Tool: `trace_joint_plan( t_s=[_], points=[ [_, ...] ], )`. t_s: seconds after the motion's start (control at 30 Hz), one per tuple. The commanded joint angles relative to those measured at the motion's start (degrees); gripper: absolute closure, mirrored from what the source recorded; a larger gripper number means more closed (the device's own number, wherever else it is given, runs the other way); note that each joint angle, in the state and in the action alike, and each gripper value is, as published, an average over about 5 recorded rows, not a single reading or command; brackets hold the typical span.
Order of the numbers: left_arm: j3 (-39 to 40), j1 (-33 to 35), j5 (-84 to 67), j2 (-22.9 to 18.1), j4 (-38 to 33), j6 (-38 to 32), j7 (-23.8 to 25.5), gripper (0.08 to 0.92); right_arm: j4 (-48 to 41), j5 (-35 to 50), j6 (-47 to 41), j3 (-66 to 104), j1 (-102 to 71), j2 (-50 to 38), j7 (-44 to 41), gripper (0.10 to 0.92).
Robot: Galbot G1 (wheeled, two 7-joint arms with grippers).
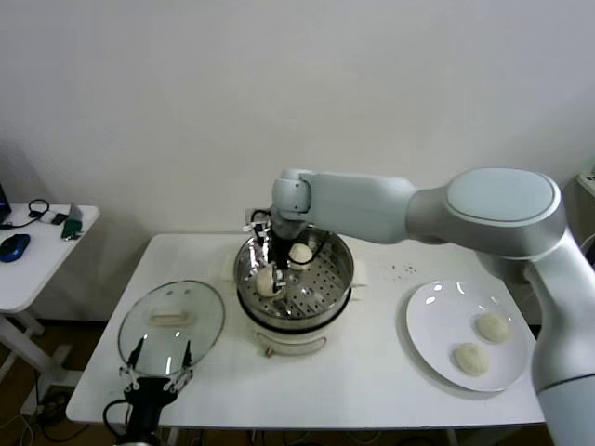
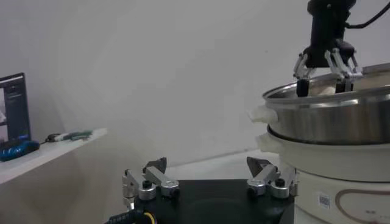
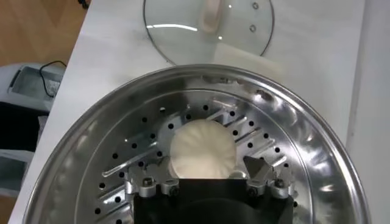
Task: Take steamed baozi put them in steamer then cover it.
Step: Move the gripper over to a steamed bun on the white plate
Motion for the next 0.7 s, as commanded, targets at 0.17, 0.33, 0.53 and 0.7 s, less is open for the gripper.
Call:
trace_joint_plan(
  t_s=[0.17, 0.33, 0.53, 0.7],
  points=[
    [0.17, -0.06, 0.12, 0.04, -0.01, 0.11, -0.03, 0.177, 16.49, 1.59, 5.15, -2.07, 14.38, -21.44, -4.62, 0.203],
    [0.08, -0.54, 0.09, 0.10, 0.12, 0.34, -0.03, 0.177, 24.20, -5.85, 7.03, -4.70, 16.93, -32.50, -6.38, 0.203],
    [0.21, -0.87, 0.09, 0.09, -0.01, 0.81, -0.01, 0.177, 30.74, -17.20, 7.74, -5.08, 12.68, -46.22, -6.56, 0.203],
    [0.18, -0.75, 0.18, -0.09, -0.43, 1.32, 0.00, 0.177, 30.65, -26.58, 8.86, -2.82, 5.13, -54.09, -6.92, 0.203]
  ],
)
